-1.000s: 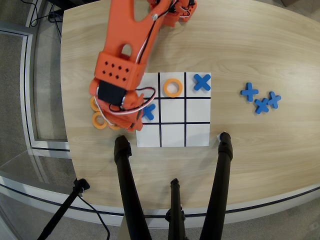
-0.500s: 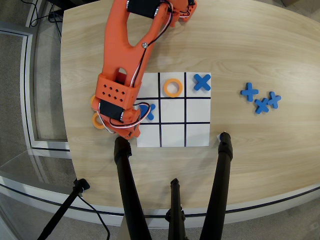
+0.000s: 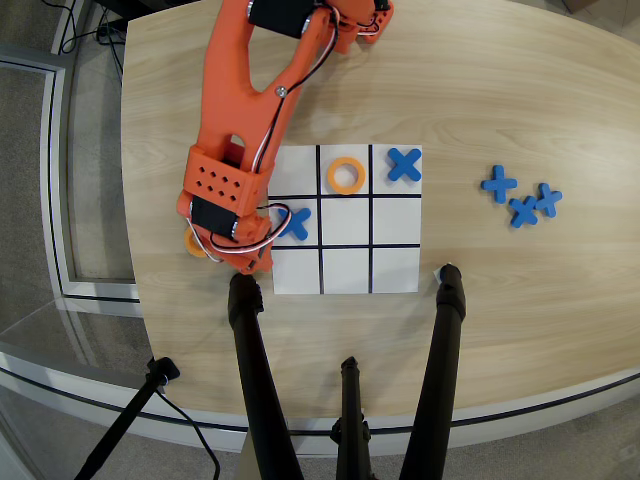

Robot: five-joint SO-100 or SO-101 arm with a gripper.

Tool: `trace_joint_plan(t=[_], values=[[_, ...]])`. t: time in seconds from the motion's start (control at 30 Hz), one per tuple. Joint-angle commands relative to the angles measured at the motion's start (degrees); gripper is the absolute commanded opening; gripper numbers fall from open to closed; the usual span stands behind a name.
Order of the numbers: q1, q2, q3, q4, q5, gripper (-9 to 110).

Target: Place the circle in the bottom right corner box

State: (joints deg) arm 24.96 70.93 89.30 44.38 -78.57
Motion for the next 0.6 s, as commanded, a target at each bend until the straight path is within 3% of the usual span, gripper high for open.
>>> trace_joint_plan(t=[0.0, 0.57], values=[[0.7, 0.0, -2.2, -0.8, -0.2, 22], [0.9, -3.1, -2.3, -1.5, -0.3, 22]])
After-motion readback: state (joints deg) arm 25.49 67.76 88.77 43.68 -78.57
